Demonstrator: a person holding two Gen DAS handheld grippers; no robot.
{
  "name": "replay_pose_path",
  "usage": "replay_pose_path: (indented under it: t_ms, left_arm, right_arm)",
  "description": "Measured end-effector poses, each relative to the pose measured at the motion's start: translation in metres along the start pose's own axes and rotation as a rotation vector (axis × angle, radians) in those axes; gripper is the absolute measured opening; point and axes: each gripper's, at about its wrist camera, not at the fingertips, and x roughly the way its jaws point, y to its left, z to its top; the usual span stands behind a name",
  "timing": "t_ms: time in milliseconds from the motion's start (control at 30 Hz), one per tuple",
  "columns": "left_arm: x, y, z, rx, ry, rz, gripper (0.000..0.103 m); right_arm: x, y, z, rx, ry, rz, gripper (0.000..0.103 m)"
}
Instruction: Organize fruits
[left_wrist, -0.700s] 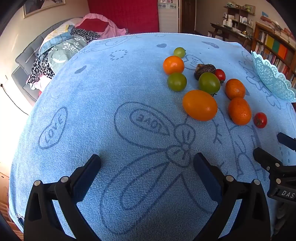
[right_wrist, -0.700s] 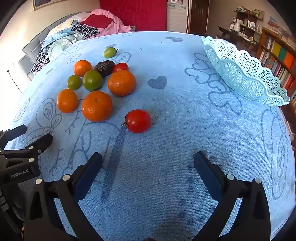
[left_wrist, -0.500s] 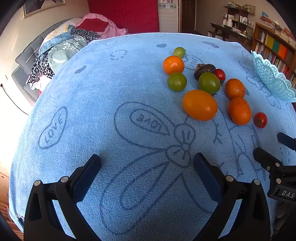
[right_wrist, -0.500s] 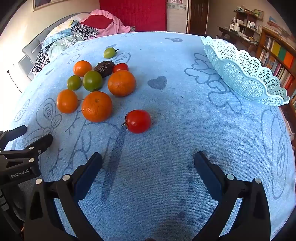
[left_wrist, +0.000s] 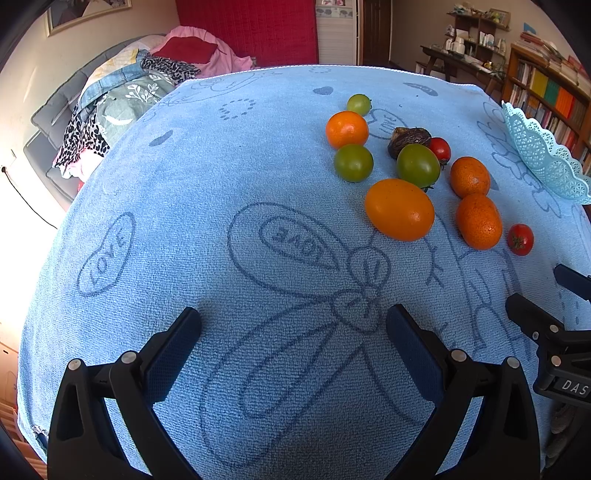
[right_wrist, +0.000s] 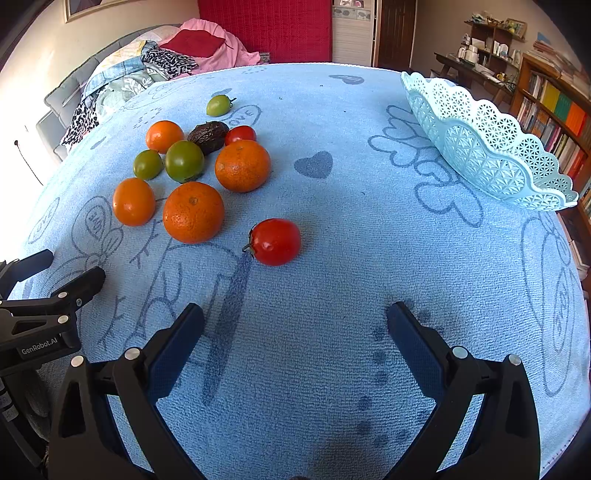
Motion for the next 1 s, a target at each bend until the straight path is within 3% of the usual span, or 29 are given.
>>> replay_pose_path:
  t_ms: [267,1000]
  left_arm:
    - [-0.007,0.004,0.001,0.002,-0.005,0.004,0.098]
    - [-0.006,-0.005,-0.003,0.016,-0.012,0.021,0.098]
  right_arm:
    - [-0.01,-0.025,0.001,0.098,-0.052,0.13,0.101]
    - [-0.006,-0.014,0.001,0.056,-0.035,0.08,0.101]
